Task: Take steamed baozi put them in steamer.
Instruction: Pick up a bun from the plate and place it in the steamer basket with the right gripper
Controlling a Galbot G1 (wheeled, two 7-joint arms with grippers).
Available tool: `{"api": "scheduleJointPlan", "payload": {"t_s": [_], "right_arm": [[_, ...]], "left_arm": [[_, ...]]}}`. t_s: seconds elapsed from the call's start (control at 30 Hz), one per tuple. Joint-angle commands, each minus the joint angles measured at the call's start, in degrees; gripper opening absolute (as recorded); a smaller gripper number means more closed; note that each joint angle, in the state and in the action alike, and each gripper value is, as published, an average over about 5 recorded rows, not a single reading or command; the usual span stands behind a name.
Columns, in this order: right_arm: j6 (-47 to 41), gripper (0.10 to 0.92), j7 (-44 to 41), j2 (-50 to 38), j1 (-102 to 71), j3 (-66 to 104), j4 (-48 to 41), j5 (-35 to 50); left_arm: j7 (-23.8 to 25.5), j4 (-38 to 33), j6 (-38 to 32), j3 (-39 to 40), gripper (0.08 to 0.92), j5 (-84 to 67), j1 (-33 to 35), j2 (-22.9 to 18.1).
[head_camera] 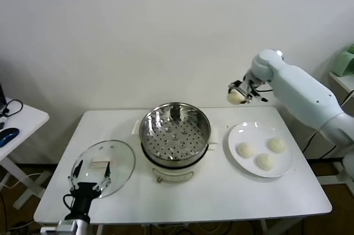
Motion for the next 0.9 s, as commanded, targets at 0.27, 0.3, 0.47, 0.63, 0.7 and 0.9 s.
{"api": "scheduleJointPlan", "payload": {"t_s": [0.27,0.3,0.47,0.63,0.7,0.9], "right_arm": [[1.3,0.704,-0.4,9.7,11.2,-14.1,14.9,7.6],[1.3,0.704,-0.4,11.0,10.8,-14.4,14.6,7.4],[2.1,0.704,-0.2,16.0,8.4,-15.3,12.6,5.4],[4.3,0.704,0.5,20.2,5.6,-15.1,8.5,2.0],[4.9,0.704,0.8,21.3,4.7,-15.0,7.2,0.6],[5.4,0.704,0.9,22.2,2.7,-15.7,5.0,-1.3]], "left_arm": [[0.5,2.4,0.4,0.9,0.823,0.5,-1.5,7.2],[0.6,2.6,0.4,0.9,0.823,0.4,-1.5,7.6],[1.0,2.3,0.5,0.9,0.823,0.1,-0.8,8.5],[1.3,1.9,0.5,0.7,0.823,0.4,-0.6,9.1],[1.4,1.9,0.5,0.5,0.823,0.5,-0.7,9.3],[1.4,1.8,0.2,0.0,0.823,0.3,-0.2,9.6]]}}
